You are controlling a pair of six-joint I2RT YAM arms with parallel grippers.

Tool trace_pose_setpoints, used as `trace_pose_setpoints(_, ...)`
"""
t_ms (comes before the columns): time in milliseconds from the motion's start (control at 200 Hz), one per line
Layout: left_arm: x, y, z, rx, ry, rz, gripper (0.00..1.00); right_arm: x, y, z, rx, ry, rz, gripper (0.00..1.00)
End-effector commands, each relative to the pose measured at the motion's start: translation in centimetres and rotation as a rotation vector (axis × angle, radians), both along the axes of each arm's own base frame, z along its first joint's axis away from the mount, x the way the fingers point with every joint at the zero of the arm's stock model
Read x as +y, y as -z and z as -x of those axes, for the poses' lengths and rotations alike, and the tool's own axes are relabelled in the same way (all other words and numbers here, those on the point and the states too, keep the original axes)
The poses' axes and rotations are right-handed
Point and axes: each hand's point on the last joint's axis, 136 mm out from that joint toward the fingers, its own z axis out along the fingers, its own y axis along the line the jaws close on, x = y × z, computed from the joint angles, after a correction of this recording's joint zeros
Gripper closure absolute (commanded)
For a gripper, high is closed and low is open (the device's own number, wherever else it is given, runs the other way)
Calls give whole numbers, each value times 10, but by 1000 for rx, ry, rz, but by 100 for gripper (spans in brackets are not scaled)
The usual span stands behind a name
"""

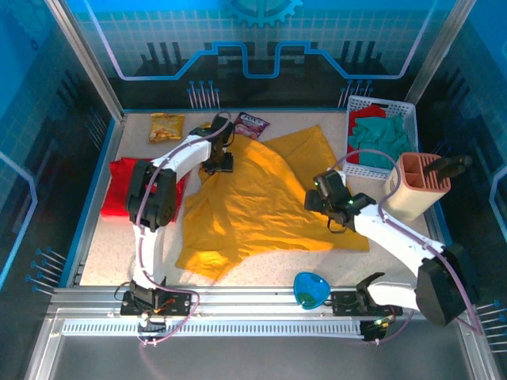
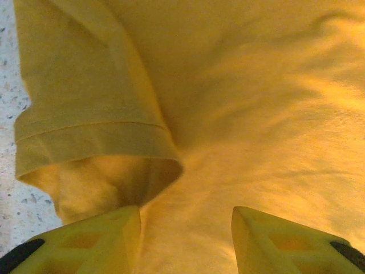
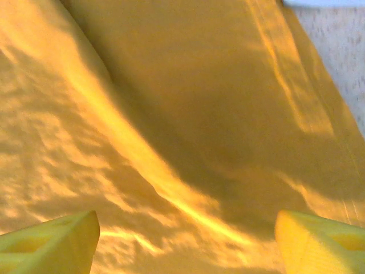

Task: Fold and stack the t-shirts

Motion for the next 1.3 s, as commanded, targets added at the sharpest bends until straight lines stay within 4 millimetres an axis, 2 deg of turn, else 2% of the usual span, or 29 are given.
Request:
trace_pose_setpoints(0, 27, 18, 5, 33, -64, -77, 58, -1, -20, -26, -44, 52, 70, 18)
trace_pose_setpoints(30, 31, 21, 6, 42, -74, -73, 61, 1, -23, -33, -38, 54, 83, 18)
trace_pose_setpoints(55, 34, 23, 7, 51, -81, -69, 68, 4, -24, -39, -29, 53, 96, 18)
trace_pose_setpoints(225, 56, 21, 15, 60, -123, -76, 88, 14, -38, -87, -3, 49, 132, 17)
trace_pose_setpoints(390, 75, 13, 23, 64, -164, -73, 93, 20, -40, -144, 31, 31, 80, 19)
trace_pose_setpoints(545, 95, -2, 27, 27, -227, -1, 95, 26, -31, -190, 80, 14, 30, 22)
trace_pose_setpoints(760, 85, -10, 27, 18, -203, 65, 87, 24, -8, -237, 133, 5, -15, 25)
trace_pose_setpoints(790, 79, -11, 25, 15, -191, 96, 81, 24, -2, -240, 150, 4, -9, 26)
trace_pose_setpoints(841, 69, -14, 21, 4, -174, 146, 65, 21, -1, -247, 155, 9, 0, 26)
trace_pose_setpoints(871, 62, -16, 19, -8, -160, 158, 60, 20, 15, -249, 186, 11, 10, 26)
trace_pose_setpoints(971, 44, -24, 11, -51, -105, 108, 44, 17, 33, -254, 222, 18, -6, 26)
trace_pose_setpoints(1011, 37, -24, 9, -55, -93, 101, 40, 17, 40, -254, 235, 21, -15, 27)
trace_pose_setpoints(1141, 16, -16, -1, -53, -66, 75, 37, 17, 60, -251, 276, 20, -20, 28)
trace_pose_setpoints(1296, 4, -3, -12, -63, -44, 38, 41, 15, 73, -249, 303, 13, -8, 29)
